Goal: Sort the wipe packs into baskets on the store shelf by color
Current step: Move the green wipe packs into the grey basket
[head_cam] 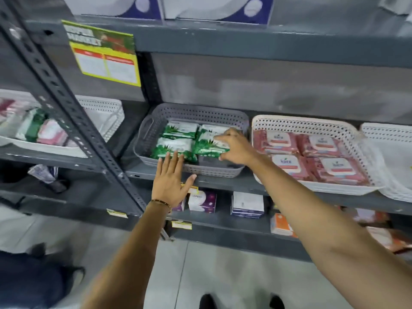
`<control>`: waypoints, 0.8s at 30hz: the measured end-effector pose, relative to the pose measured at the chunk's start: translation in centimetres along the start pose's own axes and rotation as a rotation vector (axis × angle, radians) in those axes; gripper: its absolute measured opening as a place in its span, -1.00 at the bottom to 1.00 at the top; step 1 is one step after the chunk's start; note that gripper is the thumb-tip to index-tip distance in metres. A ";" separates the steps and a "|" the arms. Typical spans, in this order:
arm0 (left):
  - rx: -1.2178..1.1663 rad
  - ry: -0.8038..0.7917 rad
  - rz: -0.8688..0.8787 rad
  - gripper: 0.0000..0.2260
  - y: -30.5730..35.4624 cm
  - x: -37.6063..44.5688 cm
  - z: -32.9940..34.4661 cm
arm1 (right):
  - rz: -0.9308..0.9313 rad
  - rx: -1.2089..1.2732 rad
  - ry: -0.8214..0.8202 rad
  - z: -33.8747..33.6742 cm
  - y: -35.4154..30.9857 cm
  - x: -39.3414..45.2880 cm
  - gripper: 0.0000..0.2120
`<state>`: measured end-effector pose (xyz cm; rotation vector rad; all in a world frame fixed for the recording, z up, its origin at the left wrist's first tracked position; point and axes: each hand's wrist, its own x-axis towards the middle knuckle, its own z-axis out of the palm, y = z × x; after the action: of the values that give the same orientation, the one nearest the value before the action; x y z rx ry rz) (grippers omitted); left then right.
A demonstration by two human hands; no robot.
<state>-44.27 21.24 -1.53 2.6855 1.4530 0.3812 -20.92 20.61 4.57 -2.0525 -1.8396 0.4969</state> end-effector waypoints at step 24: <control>0.075 -0.249 -0.190 -0.39 -3.5 14.5 0.2 | 0.312 -0.230 -0.007 6.9 -1.9 5.8 -0.33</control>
<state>-39.48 35.25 0.31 2.5068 1.6518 -0.0196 -25.26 26.68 -0.83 -2.5137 -1.6518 0.3840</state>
